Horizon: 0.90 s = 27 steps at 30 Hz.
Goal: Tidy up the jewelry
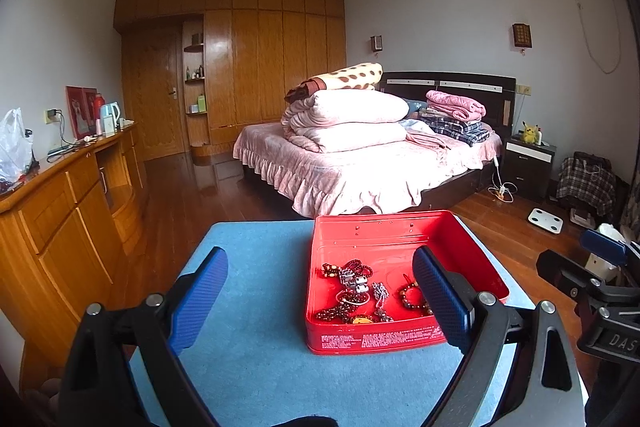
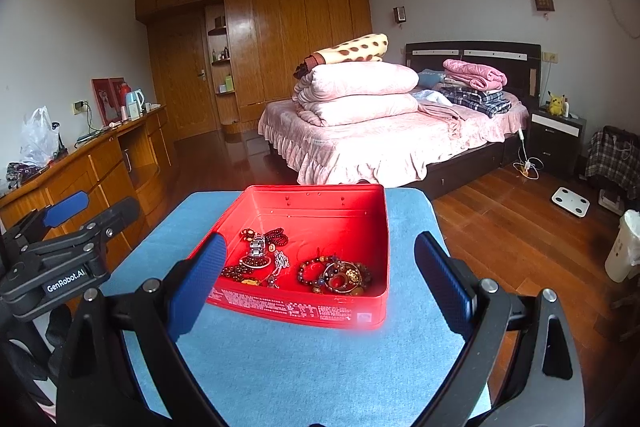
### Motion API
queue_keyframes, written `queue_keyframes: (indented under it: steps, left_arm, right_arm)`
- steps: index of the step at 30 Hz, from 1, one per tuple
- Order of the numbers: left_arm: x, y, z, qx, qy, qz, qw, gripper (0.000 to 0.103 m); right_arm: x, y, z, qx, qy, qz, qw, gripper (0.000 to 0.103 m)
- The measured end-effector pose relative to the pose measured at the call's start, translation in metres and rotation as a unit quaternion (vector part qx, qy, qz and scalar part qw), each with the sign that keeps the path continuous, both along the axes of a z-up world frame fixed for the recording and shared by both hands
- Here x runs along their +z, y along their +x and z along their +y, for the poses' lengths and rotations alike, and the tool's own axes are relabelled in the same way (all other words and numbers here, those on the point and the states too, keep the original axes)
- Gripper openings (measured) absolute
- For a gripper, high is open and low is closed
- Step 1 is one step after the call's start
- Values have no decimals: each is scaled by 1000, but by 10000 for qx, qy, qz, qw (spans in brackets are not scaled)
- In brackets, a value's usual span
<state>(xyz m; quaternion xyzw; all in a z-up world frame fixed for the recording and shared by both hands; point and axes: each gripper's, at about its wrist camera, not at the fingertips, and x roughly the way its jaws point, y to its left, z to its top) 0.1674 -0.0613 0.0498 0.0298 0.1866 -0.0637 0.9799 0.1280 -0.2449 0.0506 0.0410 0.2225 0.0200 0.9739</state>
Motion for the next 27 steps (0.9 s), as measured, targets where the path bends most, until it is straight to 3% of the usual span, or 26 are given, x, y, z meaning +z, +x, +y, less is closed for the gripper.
queue_keyframes:
  steps: [27]
  left_arm:
    - [4, -5, 1, -2, 0, -72, 10000, 92]
  right_arm:
    - [9, -8, 2, -8, -75, -128, 9999, 92]
